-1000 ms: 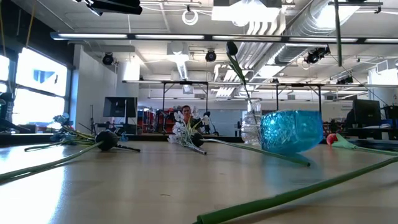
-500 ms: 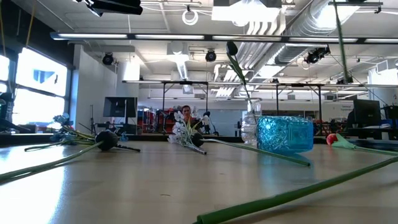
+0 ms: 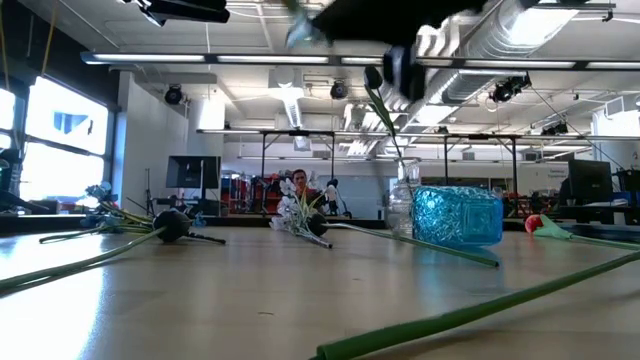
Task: Sort flowers into vase by color
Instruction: Put the yellow tulip into the blue flower vase, then adjust the blue flower vase
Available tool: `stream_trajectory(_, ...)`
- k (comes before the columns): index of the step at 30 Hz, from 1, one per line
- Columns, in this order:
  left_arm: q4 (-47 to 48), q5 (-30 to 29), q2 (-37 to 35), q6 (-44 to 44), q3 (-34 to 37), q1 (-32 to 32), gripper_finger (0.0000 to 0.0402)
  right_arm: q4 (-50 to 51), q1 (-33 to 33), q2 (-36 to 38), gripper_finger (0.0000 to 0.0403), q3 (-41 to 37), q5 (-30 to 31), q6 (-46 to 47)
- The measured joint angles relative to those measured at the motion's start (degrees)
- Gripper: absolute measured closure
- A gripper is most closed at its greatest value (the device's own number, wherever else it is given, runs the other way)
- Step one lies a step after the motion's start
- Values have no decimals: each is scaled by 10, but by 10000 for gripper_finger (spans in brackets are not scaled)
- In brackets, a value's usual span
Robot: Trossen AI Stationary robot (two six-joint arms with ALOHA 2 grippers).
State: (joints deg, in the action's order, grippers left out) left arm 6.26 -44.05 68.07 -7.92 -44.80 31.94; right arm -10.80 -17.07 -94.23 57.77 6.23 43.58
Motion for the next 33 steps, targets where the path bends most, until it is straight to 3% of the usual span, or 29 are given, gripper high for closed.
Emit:
stream_trajectory(7,10,0,0,-2,0,0,274,9,64,-101,377,55,-120,-7)
stream_trajectory(18,21,0,0,-11,0,0,274,102,92,-86,204,60,-167,-84)
stream_trajectory(23,29,0,1,-30,0,0,274,201,84,-23,170,60,-105,-90)
stream_trajectory(30,27,22,8,-40,0,-5,274,478,37,70,167,61,99,-53)
stream_trajectory(33,23,55,31,-40,0,-17,275,581,46,88,167,60,133,-19)
